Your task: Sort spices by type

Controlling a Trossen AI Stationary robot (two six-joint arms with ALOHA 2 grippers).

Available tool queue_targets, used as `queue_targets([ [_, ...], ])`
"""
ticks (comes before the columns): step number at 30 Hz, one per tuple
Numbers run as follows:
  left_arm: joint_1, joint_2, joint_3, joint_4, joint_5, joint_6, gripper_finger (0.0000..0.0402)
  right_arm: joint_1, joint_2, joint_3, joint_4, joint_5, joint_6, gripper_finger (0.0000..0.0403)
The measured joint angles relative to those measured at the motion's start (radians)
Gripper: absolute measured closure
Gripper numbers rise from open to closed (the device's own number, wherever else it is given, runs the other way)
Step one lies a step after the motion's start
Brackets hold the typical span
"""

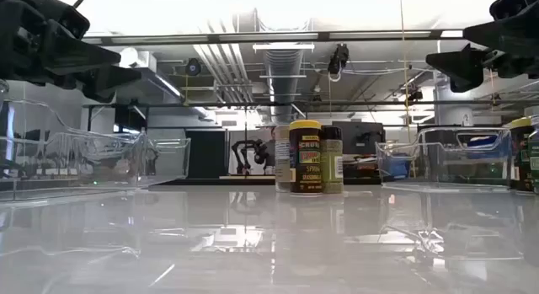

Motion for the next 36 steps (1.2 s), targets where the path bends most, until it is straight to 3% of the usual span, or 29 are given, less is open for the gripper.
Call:
queue_targets([
  [12, 0.000, 0.000, 0.000, 0.000, 0.000, 0.000, 0.0151, 0.000, 0.000, 0.000, 0.000, 0.000, 0.000, 0.0058],
  [27, 0.000, 0.000, 0.000, 0.000, 0.000, 0.000, 0.0151, 0.000, 0.000, 0.000, 0.000, 0.000, 0.000, 0.0076],
  [36, 0.000, 0.000, 0.000, 0.000, 0.000, 0.000, 0.0151, 0.000, 0.000, 0.000, 0.000, 0.000, 0.000, 0.0062],
])
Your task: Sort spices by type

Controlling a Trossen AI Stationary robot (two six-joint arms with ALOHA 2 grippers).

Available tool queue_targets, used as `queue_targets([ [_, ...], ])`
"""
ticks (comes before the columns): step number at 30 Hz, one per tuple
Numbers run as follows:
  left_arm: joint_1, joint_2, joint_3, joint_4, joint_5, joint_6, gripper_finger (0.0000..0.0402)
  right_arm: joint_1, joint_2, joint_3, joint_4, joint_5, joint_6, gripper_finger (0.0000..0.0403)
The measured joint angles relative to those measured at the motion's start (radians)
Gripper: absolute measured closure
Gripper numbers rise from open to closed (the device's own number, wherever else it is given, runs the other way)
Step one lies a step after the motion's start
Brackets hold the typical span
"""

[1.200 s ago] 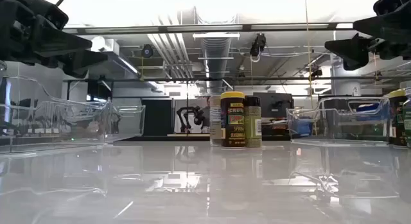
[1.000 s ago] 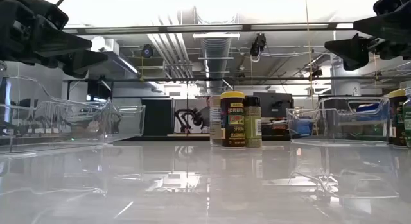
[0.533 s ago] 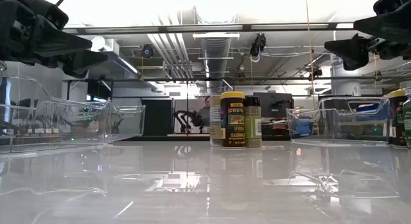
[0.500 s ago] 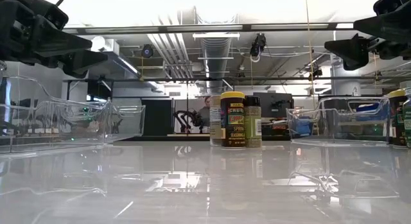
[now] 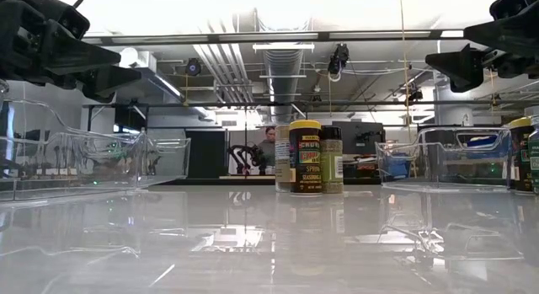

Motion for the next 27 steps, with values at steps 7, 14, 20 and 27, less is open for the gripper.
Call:
queue_targets([
  [7, 0.000, 0.000, 0.000, 0.000, 0.000, 0.000, 0.0151, 0.000, 0.000, 0.000, 0.000, 0.000, 0.000, 0.0060],
  [14, 0.000, 0.000, 0.000, 0.000, 0.000, 0.000, 0.0151, 0.000, 0.000, 0.000, 0.000, 0.000, 0.000, 0.0071],
  [20, 0.000, 0.000, 0.000, 0.000, 0.000, 0.000, 0.0151, 0.000, 0.000, 0.000, 0.000, 0.000, 0.000, 0.0078],
  [27, 0.000, 0.000, 0.000, 0.000, 0.000, 0.000, 0.0151, 0.000, 0.000, 0.000, 0.021, -0.001, 0.120, 0.0072],
])
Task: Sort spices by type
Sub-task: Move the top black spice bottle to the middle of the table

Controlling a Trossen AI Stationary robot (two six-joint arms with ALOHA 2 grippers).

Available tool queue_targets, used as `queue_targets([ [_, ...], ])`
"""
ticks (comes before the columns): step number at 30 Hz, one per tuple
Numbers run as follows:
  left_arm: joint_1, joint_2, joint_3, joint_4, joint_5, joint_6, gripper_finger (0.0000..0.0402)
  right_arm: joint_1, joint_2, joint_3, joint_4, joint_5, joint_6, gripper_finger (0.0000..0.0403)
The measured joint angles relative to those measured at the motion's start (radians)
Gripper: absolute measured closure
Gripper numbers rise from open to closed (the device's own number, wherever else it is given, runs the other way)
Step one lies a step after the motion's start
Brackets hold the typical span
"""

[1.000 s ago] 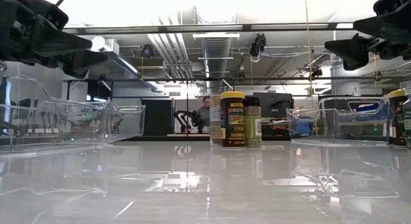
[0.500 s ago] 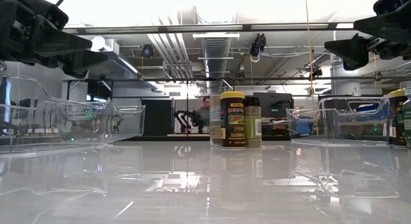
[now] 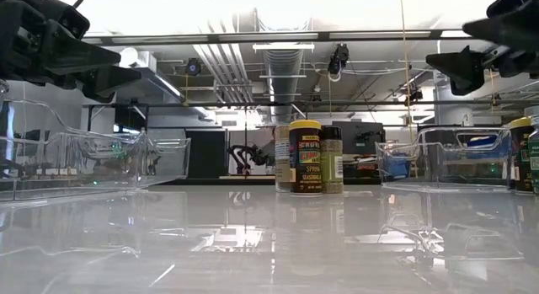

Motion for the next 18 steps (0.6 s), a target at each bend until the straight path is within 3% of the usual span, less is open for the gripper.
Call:
queue_targets([
  [4, 0.000, 0.000, 0.000, 0.000, 0.000, 0.000, 0.0151, 0.000, 0.000, 0.000, 0.077, 0.000, 0.158, 0.0064],
  [9, 0.000, 0.000, 0.000, 0.000, 0.000, 0.000, 0.0151, 0.001, 0.057, 0.000, 0.261, -0.028, 0.084, 0.0057],
  [12, 0.000, 0.000, 0.000, 0.000, 0.000, 0.000, 0.0151, 0.001, 0.148, 0.006, 0.364, -0.060, 0.040, 0.0059],
  [18, 0.000, 0.000, 0.000, 0.000, 0.000, 0.000, 0.0151, 0.000, 0.418, 0.093, 0.386, 0.016, 0.040, 0.0068],
])
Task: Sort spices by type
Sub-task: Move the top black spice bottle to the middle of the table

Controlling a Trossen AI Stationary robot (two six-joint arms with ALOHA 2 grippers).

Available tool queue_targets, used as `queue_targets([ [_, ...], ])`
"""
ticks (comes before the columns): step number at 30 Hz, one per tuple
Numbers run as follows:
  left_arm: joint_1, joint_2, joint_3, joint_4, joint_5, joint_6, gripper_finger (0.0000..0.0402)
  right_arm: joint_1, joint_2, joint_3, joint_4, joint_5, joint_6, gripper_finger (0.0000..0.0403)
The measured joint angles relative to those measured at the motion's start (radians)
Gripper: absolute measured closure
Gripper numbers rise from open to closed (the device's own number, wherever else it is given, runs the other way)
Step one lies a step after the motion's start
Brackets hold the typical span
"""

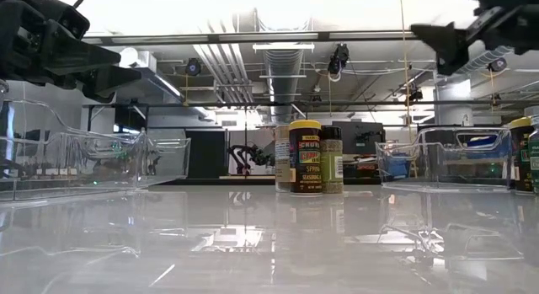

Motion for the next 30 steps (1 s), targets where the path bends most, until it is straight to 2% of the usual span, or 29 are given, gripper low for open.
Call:
queue_targets([
  [7, 0.000, 0.000, 0.000, 0.000, 0.000, 0.000, 0.0151, 0.000, 0.273, 0.142, 0.016, 0.121, 0.059, 0.0076],
  [10, 0.000, 0.000, 0.000, 0.000, 0.000, 0.000, 0.0151, 0.000, 0.372, 0.211, 0.021, 0.067, 0.001, 0.0074],
  [12, 0.000, 0.000, 0.000, 0.000, 0.000, 0.000, 0.0151, 0.000, 0.443, 0.268, -0.011, 0.116, 0.026, 0.0072],
  [14, 0.000, 0.000, 0.000, 0.000, 0.000, 0.000, 0.0151, -0.011, 0.505, 0.337, -0.108, 0.158, 0.025, 0.0072],
  [16, 0.000, 0.000, 0.000, 0.000, 0.000, 0.000, 0.0151, -0.011, 0.553, 0.414, -0.246, 0.155, -0.031, 0.0074],
  [20, 0.000, 0.000, 0.000, 0.000, 0.000, 0.000, 0.0151, -0.008, 0.639, 0.555, -0.505, 0.029, -0.101, 0.0079],
  [25, 0.000, 0.000, 0.000, 0.000, 0.000, 0.000, 0.0151, -0.009, 0.710, 0.721, -0.760, -0.045, -0.064, 0.0086],
  [30, 0.000, 0.000, 0.000, 0.000, 0.000, 0.000, 0.0151, -0.006, 0.776, 0.860, -1.047, -0.021, -0.011, 0.0093],
])
